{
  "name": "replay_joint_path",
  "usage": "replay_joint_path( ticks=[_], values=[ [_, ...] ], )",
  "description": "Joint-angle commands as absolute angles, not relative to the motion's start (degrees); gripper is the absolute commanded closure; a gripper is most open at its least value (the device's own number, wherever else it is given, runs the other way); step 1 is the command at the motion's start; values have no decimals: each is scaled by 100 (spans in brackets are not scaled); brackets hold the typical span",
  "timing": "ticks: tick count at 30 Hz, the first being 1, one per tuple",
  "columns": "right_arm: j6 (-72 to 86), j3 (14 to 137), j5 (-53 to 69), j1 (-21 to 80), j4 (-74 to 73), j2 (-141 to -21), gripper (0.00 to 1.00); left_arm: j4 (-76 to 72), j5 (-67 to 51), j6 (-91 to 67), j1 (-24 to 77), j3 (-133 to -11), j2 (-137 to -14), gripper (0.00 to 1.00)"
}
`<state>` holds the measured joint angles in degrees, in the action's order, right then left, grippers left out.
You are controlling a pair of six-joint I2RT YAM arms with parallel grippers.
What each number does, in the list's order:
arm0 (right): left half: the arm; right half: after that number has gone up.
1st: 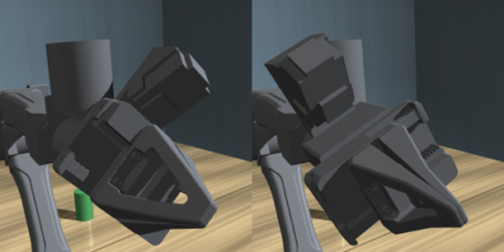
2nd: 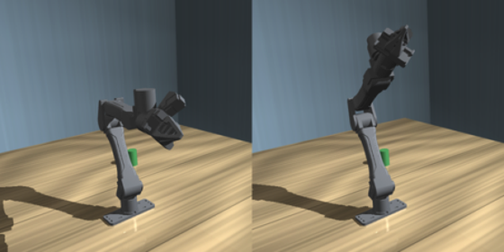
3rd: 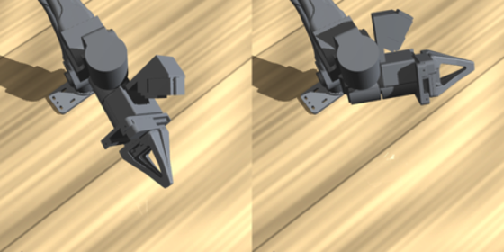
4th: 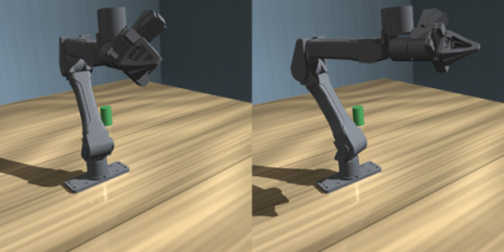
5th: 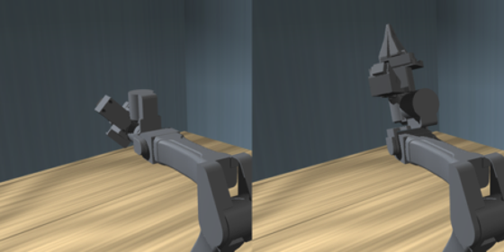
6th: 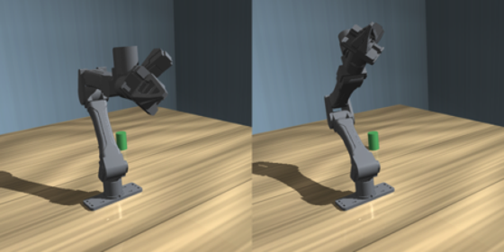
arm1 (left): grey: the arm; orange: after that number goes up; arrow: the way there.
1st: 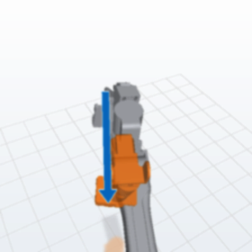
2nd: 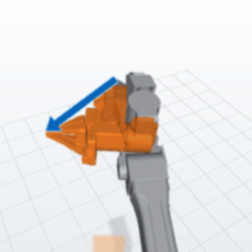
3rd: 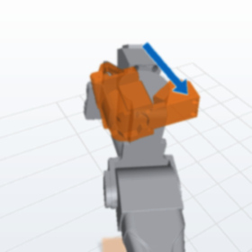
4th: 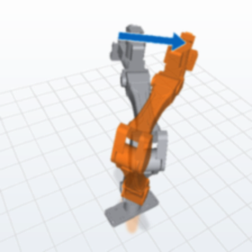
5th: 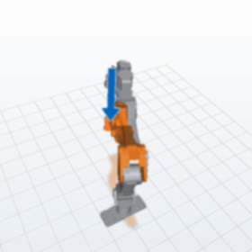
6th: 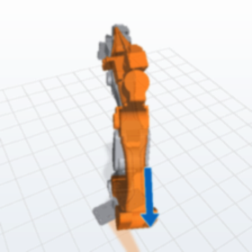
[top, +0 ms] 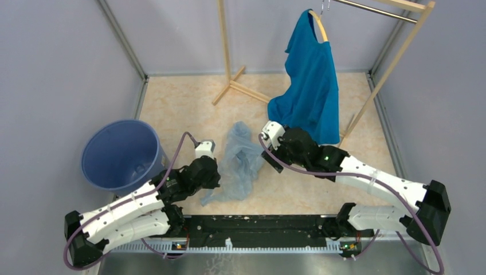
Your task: Put the trash bags into the trash bin
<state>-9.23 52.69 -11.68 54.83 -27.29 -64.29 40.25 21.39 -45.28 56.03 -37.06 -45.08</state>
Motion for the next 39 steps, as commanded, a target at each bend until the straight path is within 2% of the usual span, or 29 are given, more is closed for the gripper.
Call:
replay_joint_path(
  ticks=[1,6,11,16,18,21,23,24,25,26,30,33,36,39],
  values=[
    [-864,4987,-803,5067,-1471,-6443,21,3808,2063,-4401,5599,-3674,-4347,100],
    [-881,4928,-255,4964,-1408,-6717,31,3771,1975,-4321,5599,-3709,-4364,100],
    [-781,4747,-146,4968,-1293,-6758,33,3688,1972,-4261,5599,-3708,-4376,100],
    [-746,4496,-184,4964,-552,-6816,37,3631,1949,-4259,5599,-3700,-4377,100],
    [-719,4374,-155,4962,-257,-6844,45,3644,1944,-4245,5593,-3725,-4368,100],
    [-587,4211,-348,4965,-36,-6777,67,3733,1968,-4250,5599,-3772,-4336,100],
    [-473,4160,-500,4966,-68,-6686,78,3717,1958,-4251,5599,-3774,-4293,100],
    [-383,4169,-535,4966,-152,-6648,87,3690,1934,-4246,5599,-3774,-4290,99],
    [-269,4197,-615,4966,-300,-6625,96,3639,1894,-4242,5599,-3768,-4290,94],
    [-70,4246,-767,4966,-476,-6600,100,3567,1828,-4237,5599,-3766,-4301,88],
    [721,4288,-989,4872,-1016,-6424,100,3118,1442,-4271,5598,-3603,-4404,52],
    [1035,4149,-844,4622,-1176,-6250,100,2774,1162,-4417,5599,-3314,-4446,33],
    [1174,3988,-605,4446,-1231,-6118,100,2600,880,-4673,5599,-3010,-4424,22],
    [1229,3935,-491,4416,-1349,-6044,100,2496,425,-4905,5599,-2761,-4302,20]
  ],
)
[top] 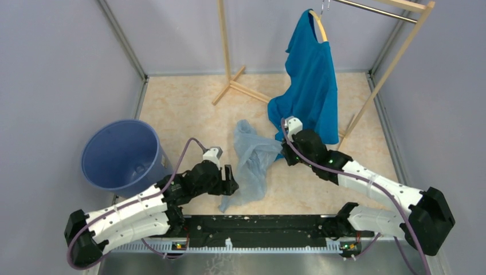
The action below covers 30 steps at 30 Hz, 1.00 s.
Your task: Put the trash bags into the trash bin
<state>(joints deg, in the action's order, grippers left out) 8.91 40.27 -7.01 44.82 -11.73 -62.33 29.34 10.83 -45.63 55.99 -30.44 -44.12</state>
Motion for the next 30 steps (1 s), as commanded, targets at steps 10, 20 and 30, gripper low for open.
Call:
replay_joint_path(
  ticks=[10,20,30],
  values=[
    [1353,3809,-289,4421,-1286,-5874,100,1835,-915,-5436,5616,-1879,-3231,4],
    [1515,3789,-560,4421,-1687,-5779,76,3045,-53,-5854,5616,-2181,-3454,69],
    [1602,3526,-755,4420,-1509,-5875,43,3226,177,-5916,5616,-2118,-3244,78]
  ],
)
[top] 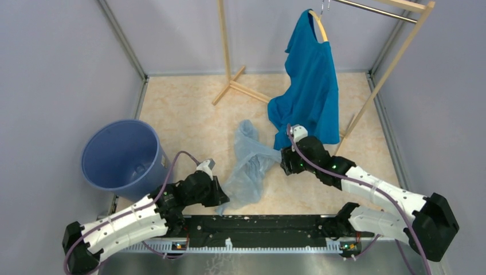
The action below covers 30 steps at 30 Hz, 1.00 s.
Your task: Put the trash bags into the trash bin
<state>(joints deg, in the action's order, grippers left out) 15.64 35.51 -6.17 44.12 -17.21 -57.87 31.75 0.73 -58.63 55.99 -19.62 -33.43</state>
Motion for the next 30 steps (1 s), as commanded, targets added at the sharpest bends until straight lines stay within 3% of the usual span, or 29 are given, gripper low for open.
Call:
replay_joint_path(
  ticks=[1,4,9,15,18,20,24,26,28,30],
  values=[
    [1587,3529,-793,4420,-1466,-5946,43,3224,188,-5911,5614,-2126,-3243,79],
    [1523,3533,-912,4421,-1316,-6118,51,3247,223,-5891,5616,-2144,-3243,84],
    [1570,3485,-1060,4413,-1121,-6280,98,3299,357,-5861,5616,-2197,-3243,94],
    [2027,3977,-546,4413,-855,-6732,100,2767,1117,-5303,5608,-2759,-3731,100],
    [2010,5129,-664,4388,-1222,-7285,100,2628,1759,-4477,5568,-3992,-4681,100],
    [1828,6134,-759,4317,-1873,-7758,100,2897,2058,-3694,5347,-5330,-5587,100],
    [1156,9534,-922,4289,-3309,-8398,100,4074,2082,-2370,4418,-9171,-7326,100],
    [940,10626,-769,4362,-3509,-8299,100,4154,2033,-1663,4378,-10934,-7645,100],
    [658,10658,-448,4552,-2935,-7815,100,3710,1672,-1199,4385,-11564,-7506,100],
    [413,9770,-264,4772,-1932,-7103,100,2927,1585,-1031,4386,-10914,-6956,100]
  ],
)
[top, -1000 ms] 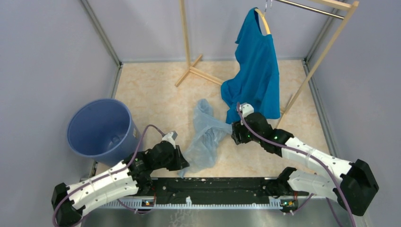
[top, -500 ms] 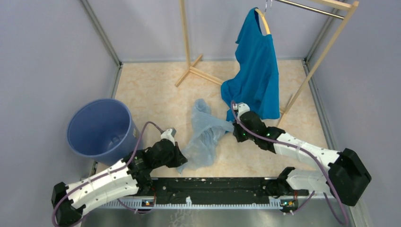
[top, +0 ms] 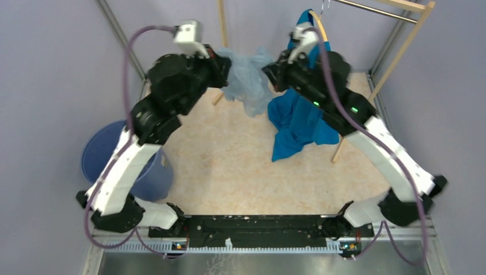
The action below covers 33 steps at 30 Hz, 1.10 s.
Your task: Put the trash bags into the trash bin
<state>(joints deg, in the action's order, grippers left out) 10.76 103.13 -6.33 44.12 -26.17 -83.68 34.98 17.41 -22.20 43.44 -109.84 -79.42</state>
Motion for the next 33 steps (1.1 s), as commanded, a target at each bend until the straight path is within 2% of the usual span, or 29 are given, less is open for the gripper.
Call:
replay_joint_path(
  ticks=[1,3,6,9,12,14,16,21,23,24,26,28,31,33],
  values=[
    [396,9098,-182,4805,-1405,-6728,100,2436,1723,-1074,4386,-10263,-6602,100],
    [487,7820,-300,4806,-627,-6214,100,2112,2031,-1319,4384,-8764,-6056,100],
    [936,6238,-905,4799,-533,-6131,100,2482,2246,-2324,4377,-6701,-5764,100],
    [1658,5101,-647,4807,-894,-6593,100,2928,1873,-3884,4373,-5000,-5672,100],
    [2030,4369,-446,5064,-782,-6651,100,2752,1216,-4283,4368,-3940,-5307,100],
    [1899,4447,-587,5205,-942,-6492,100,2589,1033,-4042,4368,-3926,-4969,100],
    [1613,5013,-753,5212,-1281,-6396,100,2561,1112,-3538,4368,-4533,-4799,100],
    [774,7952,-795,5212,-2270,-6682,100,3160,1671,-1947,4368,-7738,-5342,100],
    [662,8557,-511,5233,-2253,-6563,100,3298,1611,-1730,4368,-8705,-5386,100],
    [645,8536,-410,5229,-1983,-6396,97,3116,1590,-1657,4368,-8821,-5249,100],
    [688,7885,-370,5230,-1349,-5931,92,2677,1848,-1702,4368,-8346,-4806,100],
    [814,6815,-615,5225,-837,-5548,98,2449,2430,-2106,4368,-7053,-4310,100],
    [1315,5328,-852,5165,-918,-5620,100,3362,2612,-3315,4368,-5611,-4209,100],
    [1651,4710,-876,5163,-1283,-5941,100,4177,2549,-4179,4368,-5084,-4344,100]
  ],
)
